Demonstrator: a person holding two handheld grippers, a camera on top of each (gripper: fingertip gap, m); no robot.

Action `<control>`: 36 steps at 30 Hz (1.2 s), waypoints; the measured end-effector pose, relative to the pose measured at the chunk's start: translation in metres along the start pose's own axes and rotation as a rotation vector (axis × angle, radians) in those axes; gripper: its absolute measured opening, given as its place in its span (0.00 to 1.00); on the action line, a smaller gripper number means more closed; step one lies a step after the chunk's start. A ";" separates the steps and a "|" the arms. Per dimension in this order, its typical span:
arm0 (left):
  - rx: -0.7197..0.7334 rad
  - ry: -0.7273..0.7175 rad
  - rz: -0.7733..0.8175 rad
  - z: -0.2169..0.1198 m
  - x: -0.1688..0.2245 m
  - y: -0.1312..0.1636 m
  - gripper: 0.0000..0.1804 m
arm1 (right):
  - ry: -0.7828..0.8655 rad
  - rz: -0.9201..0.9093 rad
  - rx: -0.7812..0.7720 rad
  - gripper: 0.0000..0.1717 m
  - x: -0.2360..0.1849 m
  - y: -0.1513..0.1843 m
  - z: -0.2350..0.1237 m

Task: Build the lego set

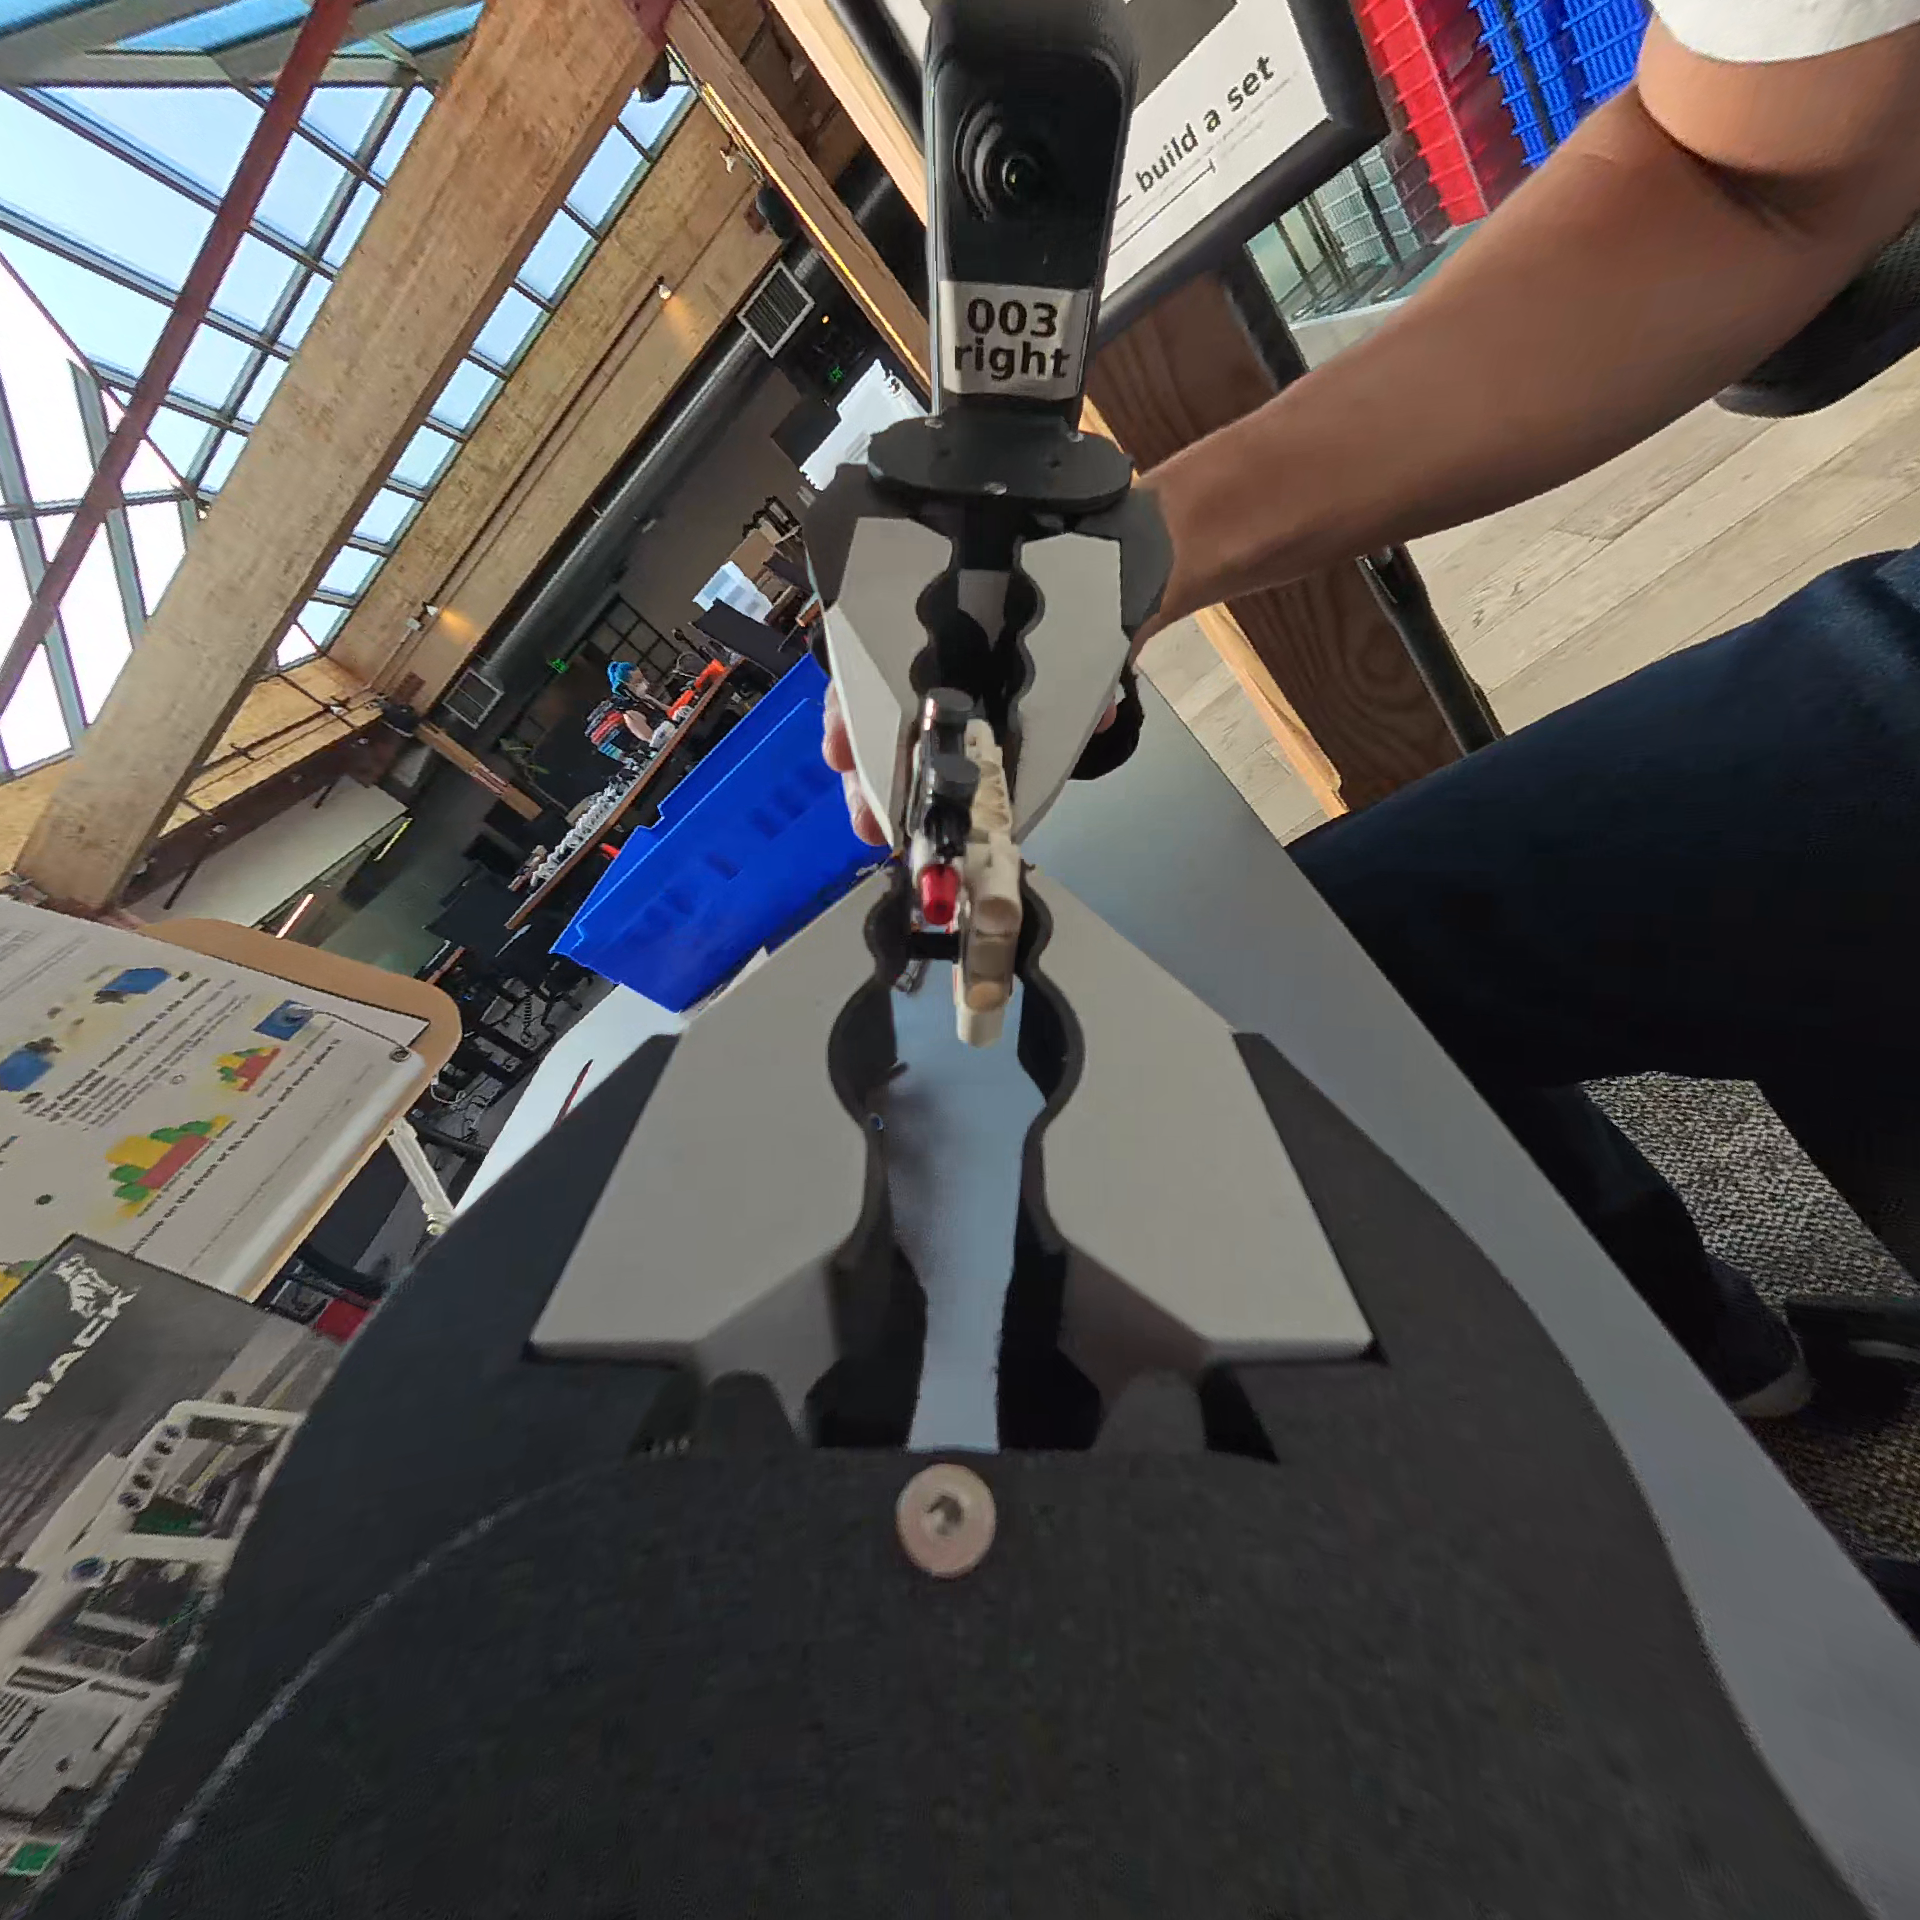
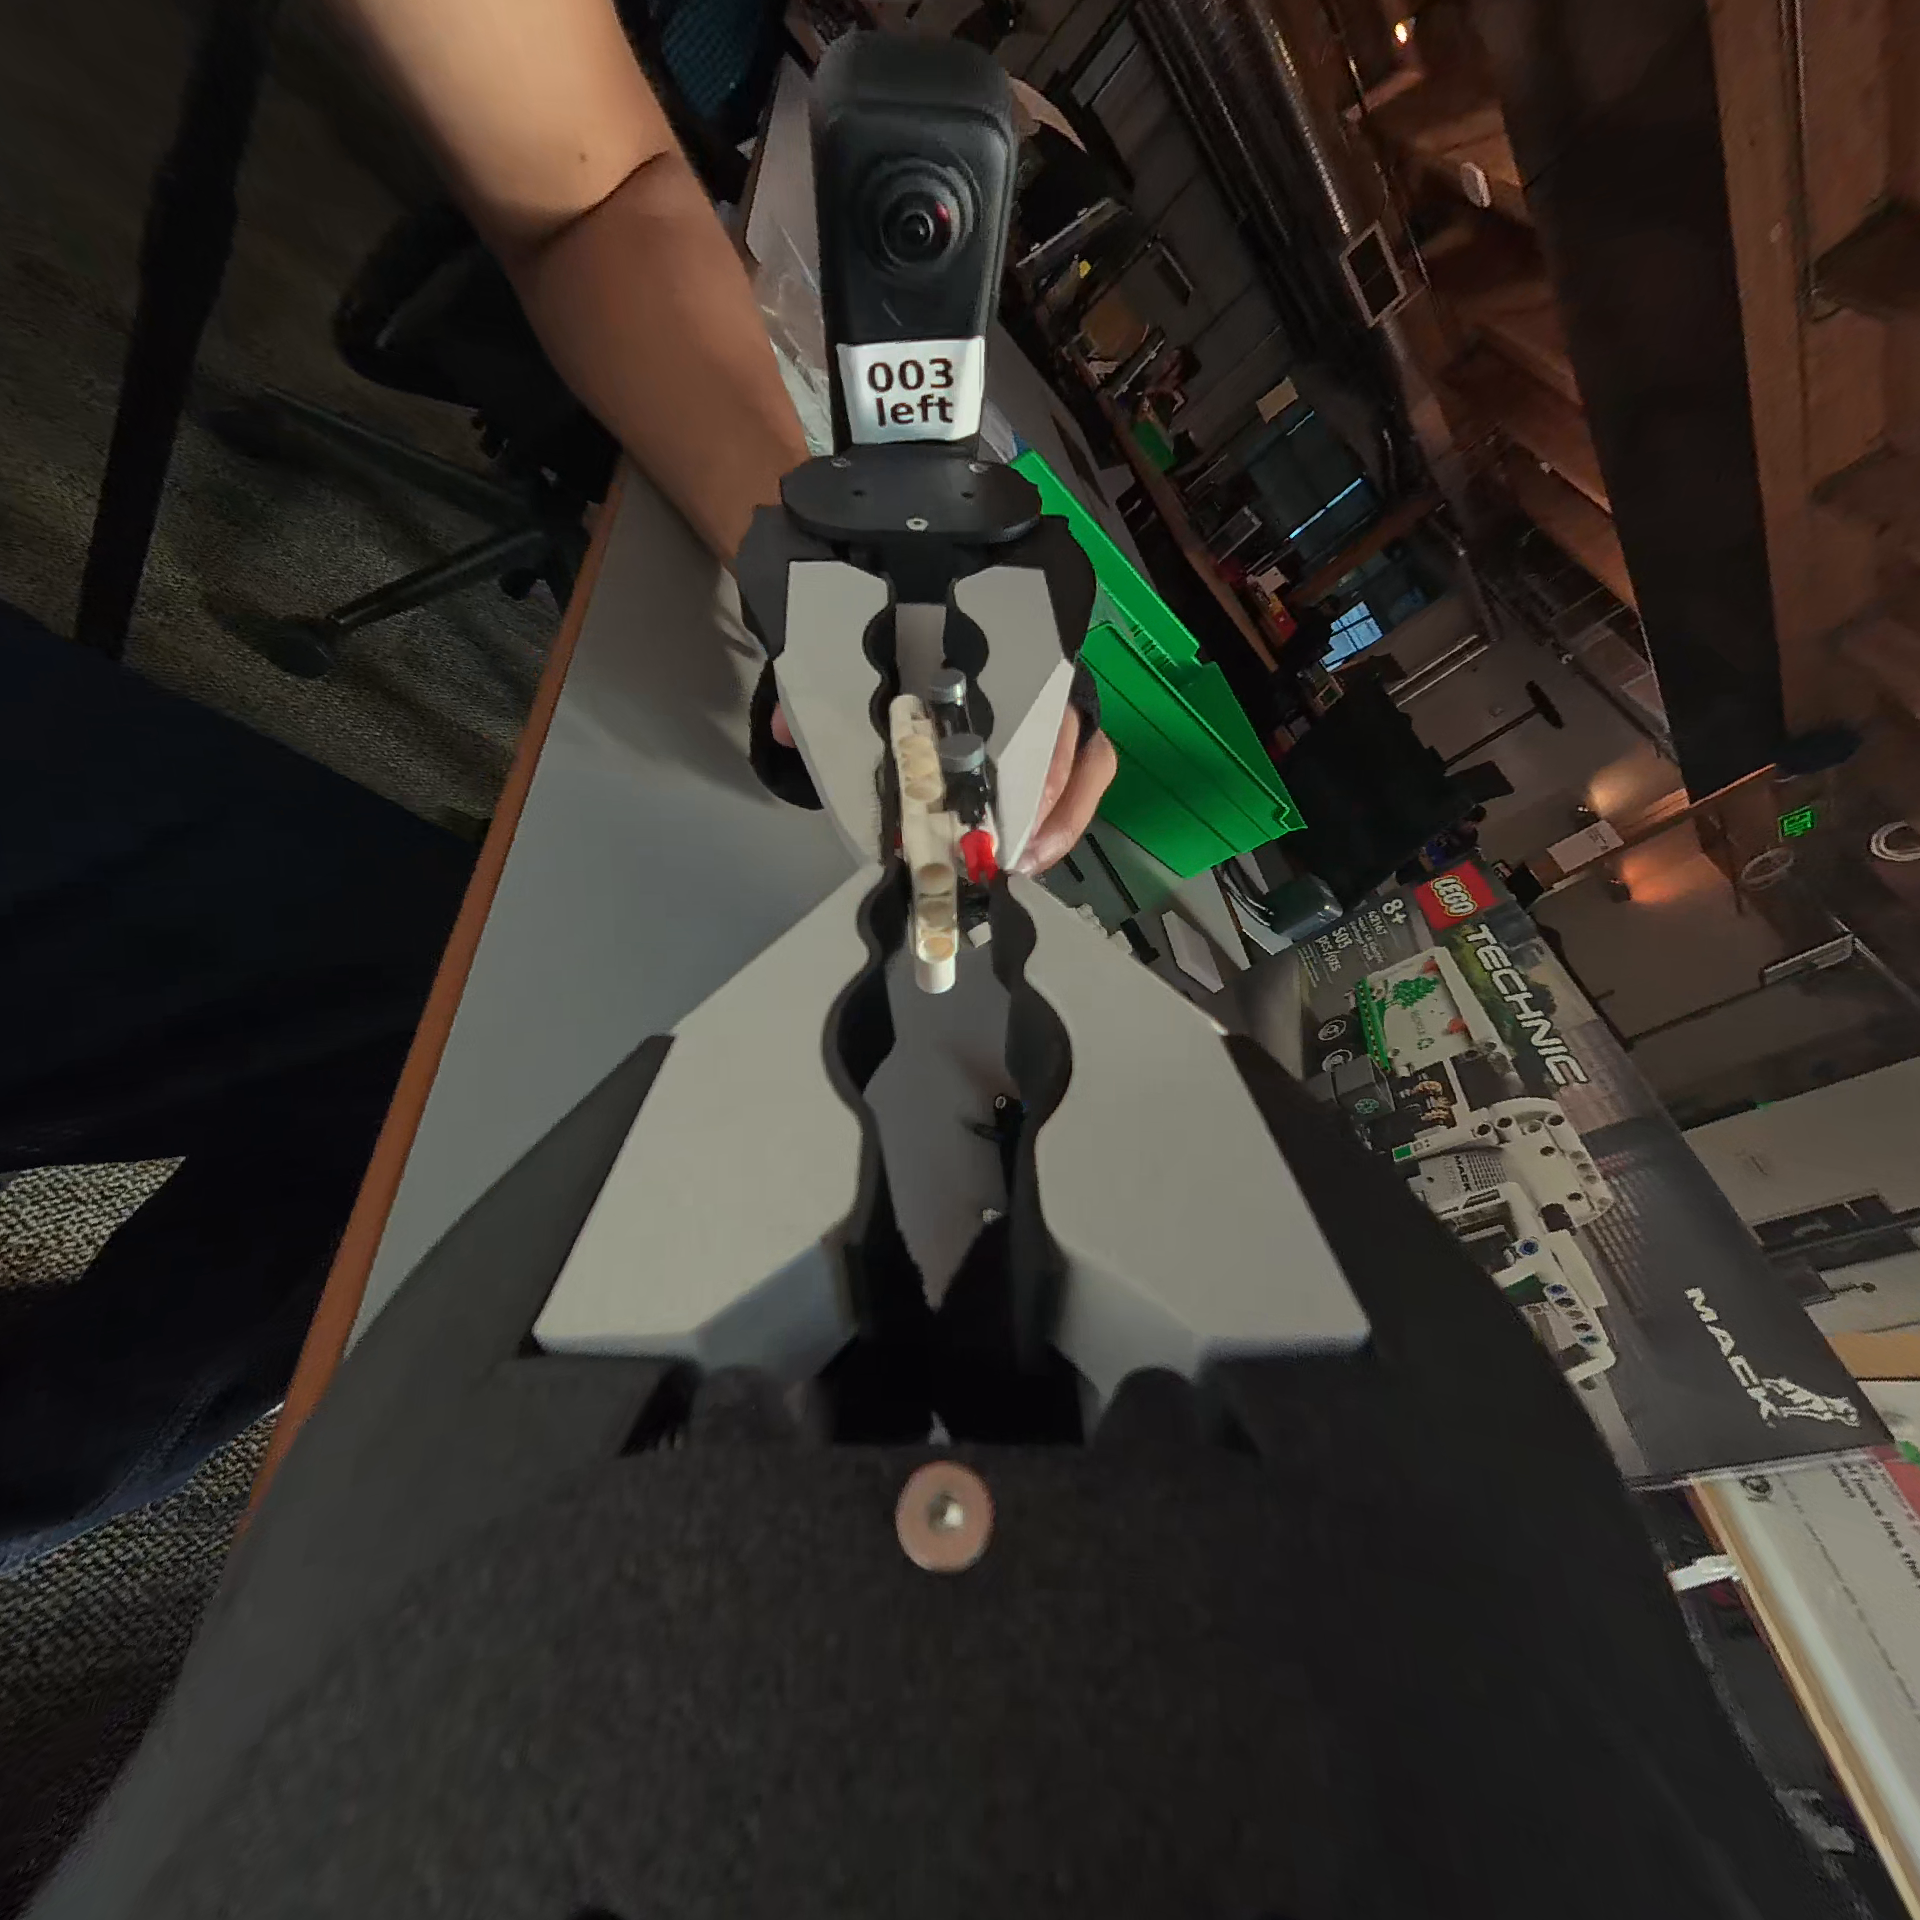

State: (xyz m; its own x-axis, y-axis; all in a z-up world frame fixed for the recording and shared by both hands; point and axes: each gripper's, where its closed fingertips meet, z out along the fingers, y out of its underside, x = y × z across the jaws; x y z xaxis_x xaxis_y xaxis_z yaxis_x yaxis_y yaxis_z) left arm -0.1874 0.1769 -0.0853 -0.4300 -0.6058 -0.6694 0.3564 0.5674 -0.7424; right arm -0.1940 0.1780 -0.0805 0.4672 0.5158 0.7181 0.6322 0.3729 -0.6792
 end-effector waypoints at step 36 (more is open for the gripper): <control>0.143 0.052 -0.250 -0.002 -0.002 -0.019 0.04 | 0.053 0.314 0.340 0.08 0.013 -0.027 0.001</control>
State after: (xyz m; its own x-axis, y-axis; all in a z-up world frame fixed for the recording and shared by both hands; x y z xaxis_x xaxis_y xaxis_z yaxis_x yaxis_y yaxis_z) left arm -0.1945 0.1685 -0.0695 -0.5596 -0.6856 -0.4656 0.3459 0.3173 -0.8830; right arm -0.2052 0.1756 -0.0531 0.6401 0.6074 0.4704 0.2208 0.4409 -0.8699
